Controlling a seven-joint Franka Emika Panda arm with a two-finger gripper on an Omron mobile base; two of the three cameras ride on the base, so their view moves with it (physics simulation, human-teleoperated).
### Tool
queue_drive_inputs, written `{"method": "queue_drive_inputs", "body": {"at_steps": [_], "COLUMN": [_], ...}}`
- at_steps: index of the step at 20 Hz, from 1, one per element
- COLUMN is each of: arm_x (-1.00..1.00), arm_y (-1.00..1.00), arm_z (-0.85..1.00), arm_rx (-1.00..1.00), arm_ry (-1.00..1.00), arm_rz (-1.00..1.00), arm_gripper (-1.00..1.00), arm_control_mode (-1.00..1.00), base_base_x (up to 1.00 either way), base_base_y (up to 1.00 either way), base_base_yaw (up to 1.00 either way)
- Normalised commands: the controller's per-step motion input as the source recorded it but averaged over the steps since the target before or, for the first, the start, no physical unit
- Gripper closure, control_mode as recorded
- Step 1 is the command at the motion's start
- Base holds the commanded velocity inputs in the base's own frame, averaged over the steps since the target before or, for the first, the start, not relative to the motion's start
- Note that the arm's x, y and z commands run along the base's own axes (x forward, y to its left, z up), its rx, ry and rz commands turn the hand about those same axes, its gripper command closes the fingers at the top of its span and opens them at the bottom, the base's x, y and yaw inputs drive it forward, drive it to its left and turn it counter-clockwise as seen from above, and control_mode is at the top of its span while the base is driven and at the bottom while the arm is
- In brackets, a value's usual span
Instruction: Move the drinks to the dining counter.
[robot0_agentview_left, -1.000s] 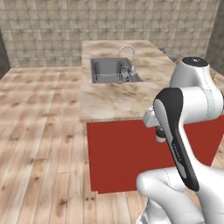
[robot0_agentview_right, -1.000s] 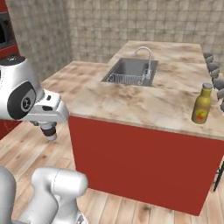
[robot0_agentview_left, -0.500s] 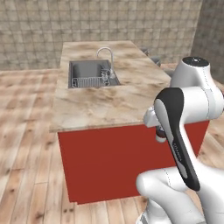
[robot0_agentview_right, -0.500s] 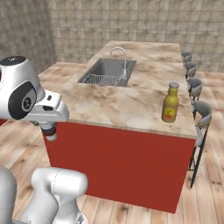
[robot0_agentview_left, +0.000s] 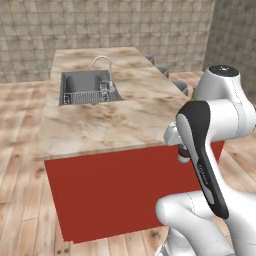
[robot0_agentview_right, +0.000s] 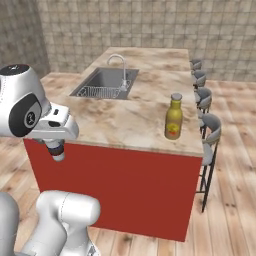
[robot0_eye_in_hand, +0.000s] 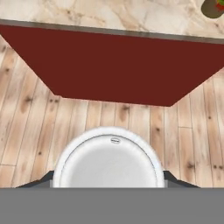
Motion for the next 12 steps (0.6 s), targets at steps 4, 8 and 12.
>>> {"method": "queue_drive_inputs", "body": {"at_steps": [4, 8, 12], "arm_x": [0.0, 0.0, 0.0], "arm_y": [0.0, 0.0, 0.0], "arm_z": [0.0, 0.0, 0.0], "arm_rx": [0.0, 0.0, 0.0], "arm_ry": [0.0, 0.0, 0.0], "arm_rz": [0.0, 0.0, 0.0], "arm_gripper": [1.0, 1.0, 1.0], "arm_control_mode": [1.0, 1.0, 1.0], "base_base_x": [0.41, 0.5, 0.47], "base_base_y": [-0.35, -0.23, -0.04], "base_base_yaw": [-0.13, -0.12, -0.09]}}
